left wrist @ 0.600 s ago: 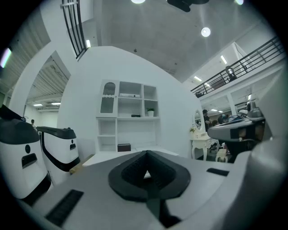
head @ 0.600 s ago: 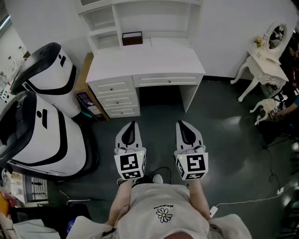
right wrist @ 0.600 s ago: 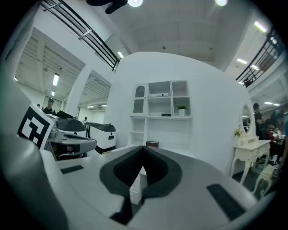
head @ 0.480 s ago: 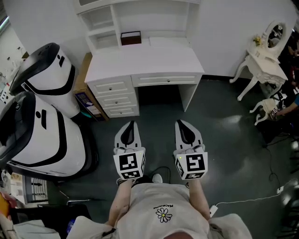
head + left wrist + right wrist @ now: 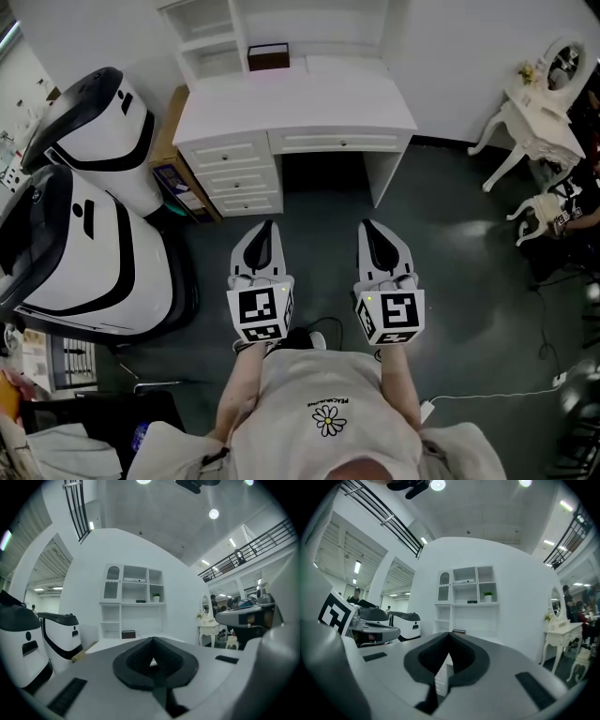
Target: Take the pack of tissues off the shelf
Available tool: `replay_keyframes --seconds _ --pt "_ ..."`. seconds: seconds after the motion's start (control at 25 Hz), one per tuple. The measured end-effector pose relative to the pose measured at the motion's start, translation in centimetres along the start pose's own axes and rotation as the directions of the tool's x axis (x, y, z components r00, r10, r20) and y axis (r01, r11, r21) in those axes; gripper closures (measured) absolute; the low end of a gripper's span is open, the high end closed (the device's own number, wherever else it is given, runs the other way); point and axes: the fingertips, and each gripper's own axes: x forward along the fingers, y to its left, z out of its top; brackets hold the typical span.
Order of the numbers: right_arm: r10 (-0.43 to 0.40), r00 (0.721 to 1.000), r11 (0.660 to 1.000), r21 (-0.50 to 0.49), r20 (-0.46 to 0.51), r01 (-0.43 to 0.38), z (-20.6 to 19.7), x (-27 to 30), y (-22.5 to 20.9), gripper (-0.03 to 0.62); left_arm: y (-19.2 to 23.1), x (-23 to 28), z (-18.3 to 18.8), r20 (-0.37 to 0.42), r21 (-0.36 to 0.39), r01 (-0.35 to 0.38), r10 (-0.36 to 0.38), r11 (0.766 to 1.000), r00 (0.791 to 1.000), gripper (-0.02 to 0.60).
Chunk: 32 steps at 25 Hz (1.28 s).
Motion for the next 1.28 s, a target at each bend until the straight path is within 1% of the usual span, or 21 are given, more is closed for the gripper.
replay_keyframes --seconds 0.2,0.32,0.48,0.6,0.76,0.92,1.04,1.2,1.28 --pt "0.003 1.0 1.0 0.011 -0.026 -0.002 -0.8 0.4 0.4 0.592 0.5 -0.6 -0.1 -0.007 0.001 -0.011 0.012 1.0 1.0 0.581" --pt "0.016 0.999 1.0 0.002 -0.036 -0.016 -1.0 0.8 0.5 0.592 1.3 -0.4 -0.2 -0.008 -0.025 -0.034 0.034 0.999 0.999 0.581" --pt "0.022 1.0 1.0 0.005 -0.018 -0.022 -0.7 1.8 -0.1 0.591 2.2 0.6 0.1 0.001 -0.034 -0.054 0.054 0.998 0.999 0.581" --pt "0.019 1.0 1.0 -0.002 -0.002 -0.019 -0.3 3.0 -0.6 0.592 2.6 2.2 0.5 0.016 -0.034 -0.048 0.048 0.998 0.999 0.581" --pt "0.008 1.0 1.0 -0.025 0.019 -0.007 0.0 5.3 -1.8 0.592 3.2 5.5 1.5 0.052 -0.029 -0.031 0.032 0.999 0.998 0.581" --pt "-0.002 0.999 0.998 -0.064 0.042 0.004 0.6 8.5 -3.3 0.591 3.9 10.0 2.6 0.081 -0.031 -0.012 0.015 0.999 0.997 0.581" --pt "-0.008 0.999 0.997 -0.079 0.035 0.011 0.6 11.4 -4.4 0.592 4.5 13.6 3.0 0.082 -0.035 0.002 0.001 0.999 0.997 0.581" --pt "-0.012 1.0 0.998 -0.068 0.011 0.012 0.0 16.1 -5.6 0.591 5.7 18.6 3.4 0.07 -0.042 0.019 -0.016 0.999 0.997 0.581" --pt "-0.015 1.0 0.998 -0.065 -0.003 0.014 -0.2 19.0 -6.5 0.591 6.5 21.5 3.6 0.065 -0.057 0.029 -0.025 0.998 0.998 0.581"
